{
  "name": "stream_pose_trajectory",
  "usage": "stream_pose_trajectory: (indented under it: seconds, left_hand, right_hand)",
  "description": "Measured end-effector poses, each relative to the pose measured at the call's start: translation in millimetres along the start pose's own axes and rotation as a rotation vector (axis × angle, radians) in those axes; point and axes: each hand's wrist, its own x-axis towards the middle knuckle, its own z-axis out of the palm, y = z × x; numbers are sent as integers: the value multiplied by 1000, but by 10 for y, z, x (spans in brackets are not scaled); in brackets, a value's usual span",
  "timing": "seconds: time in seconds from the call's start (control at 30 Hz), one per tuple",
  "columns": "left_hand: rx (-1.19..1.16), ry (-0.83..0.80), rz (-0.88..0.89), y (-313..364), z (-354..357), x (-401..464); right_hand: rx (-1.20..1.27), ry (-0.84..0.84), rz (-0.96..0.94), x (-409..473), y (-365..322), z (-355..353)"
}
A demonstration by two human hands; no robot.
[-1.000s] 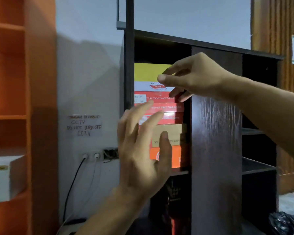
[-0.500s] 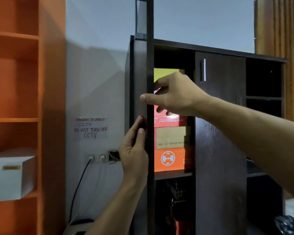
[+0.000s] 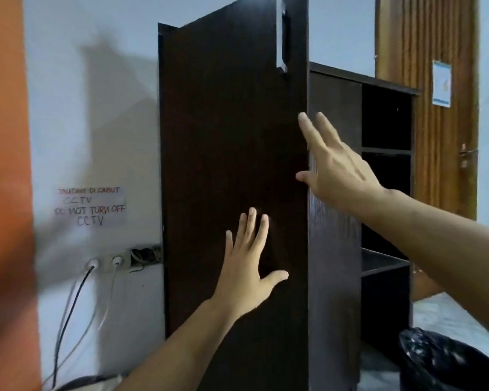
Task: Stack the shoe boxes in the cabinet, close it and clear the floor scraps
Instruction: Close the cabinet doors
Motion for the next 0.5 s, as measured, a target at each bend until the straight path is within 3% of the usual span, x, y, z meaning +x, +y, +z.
stream_pose_trajectory:
  seconds: [0.07,0.17,0.27,0.5]
  left_hand:
    - [165,-79,-23,-75,118,74]
    - [222,-31,28,-151,258,139]
    - [219,45,44,-208,419,77]
    - [145,91,-104,-204,827,-400]
  right_hand:
    - [-195,-80,-86,0,151,162]
    - [-31,-200,-63,-35,268,395]
    - [187,-107,-38,-129,255,598]
    - [138,89,-54,-245,197,730]
